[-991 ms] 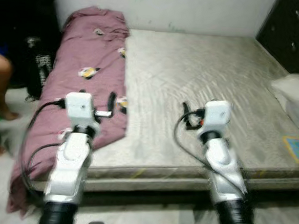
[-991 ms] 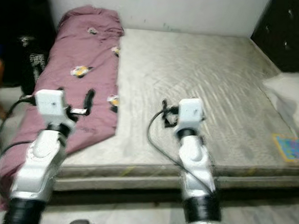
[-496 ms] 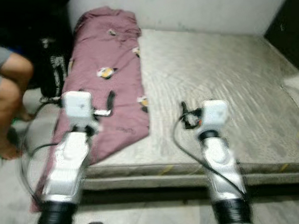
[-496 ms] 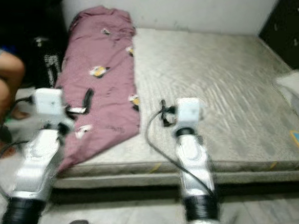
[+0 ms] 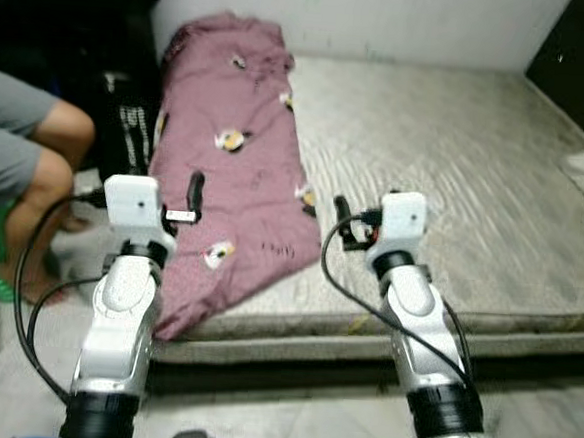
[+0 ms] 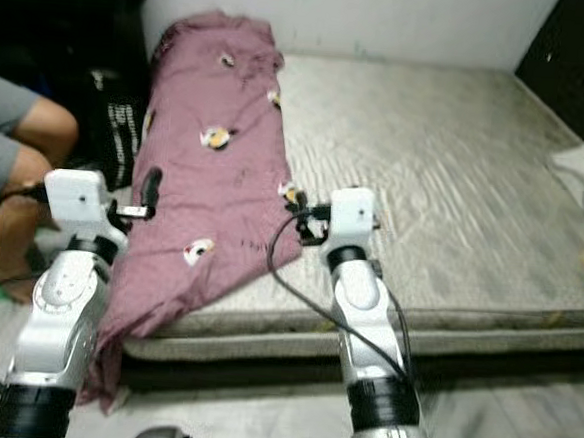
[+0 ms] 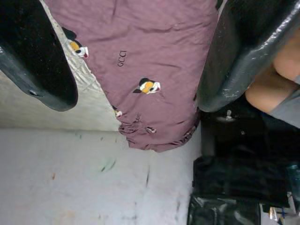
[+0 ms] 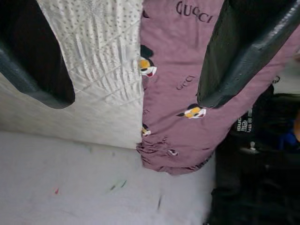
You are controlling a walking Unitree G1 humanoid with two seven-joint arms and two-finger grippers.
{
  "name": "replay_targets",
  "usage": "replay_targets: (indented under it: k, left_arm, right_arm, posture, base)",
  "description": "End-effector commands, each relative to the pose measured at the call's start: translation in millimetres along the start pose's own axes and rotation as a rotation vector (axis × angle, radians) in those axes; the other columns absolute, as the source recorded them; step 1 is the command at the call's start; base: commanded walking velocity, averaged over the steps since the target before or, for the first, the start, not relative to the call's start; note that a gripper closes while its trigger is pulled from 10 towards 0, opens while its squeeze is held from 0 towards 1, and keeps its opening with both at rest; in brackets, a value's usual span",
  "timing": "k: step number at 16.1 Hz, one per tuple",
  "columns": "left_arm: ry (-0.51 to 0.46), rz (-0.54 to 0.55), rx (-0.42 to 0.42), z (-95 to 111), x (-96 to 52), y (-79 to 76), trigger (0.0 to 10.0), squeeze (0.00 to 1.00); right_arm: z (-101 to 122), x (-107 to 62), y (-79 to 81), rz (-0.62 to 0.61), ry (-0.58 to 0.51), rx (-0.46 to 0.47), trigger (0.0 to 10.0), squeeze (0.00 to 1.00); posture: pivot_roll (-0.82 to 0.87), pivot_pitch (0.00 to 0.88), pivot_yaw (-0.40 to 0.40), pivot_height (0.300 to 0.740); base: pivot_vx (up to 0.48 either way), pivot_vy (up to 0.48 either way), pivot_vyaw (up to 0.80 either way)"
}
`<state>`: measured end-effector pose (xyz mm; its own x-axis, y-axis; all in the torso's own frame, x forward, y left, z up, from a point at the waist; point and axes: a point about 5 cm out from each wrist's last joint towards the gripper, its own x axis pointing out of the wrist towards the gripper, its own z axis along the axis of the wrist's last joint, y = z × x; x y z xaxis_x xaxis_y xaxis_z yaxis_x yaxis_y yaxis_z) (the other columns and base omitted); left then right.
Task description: Clean up the room
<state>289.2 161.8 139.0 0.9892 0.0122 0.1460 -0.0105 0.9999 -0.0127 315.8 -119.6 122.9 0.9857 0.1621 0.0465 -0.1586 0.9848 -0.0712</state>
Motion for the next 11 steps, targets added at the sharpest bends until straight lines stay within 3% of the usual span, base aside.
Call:
replay_targets:
  k: [1, 11]
  left_arm:
    - [-0.025, -0.029, -0.009, 4.7, 0.3, -6.6, 10.0, 0.0]
    - [-0.029, -0.047, 0.001, 4.6, -0.4, -7.5, 10.0, 0.0]
  right_arm:
    - [3.6, 1.4, -8.0, -0.018, -0.007, -0.005, 10.0, 0.0]
    - [3.3, 2.4, -6.0, -0.006, -0.003, -0.004, 10.0, 0.0]
  posture:
    - [0.0, 0.0, -0.028, 0.74]
    - [0.01, 0.0, -0.026, 0.74]
  base:
    - [0.0, 0.0, 0.0]
    - [0.267, 0.0, 0.0]
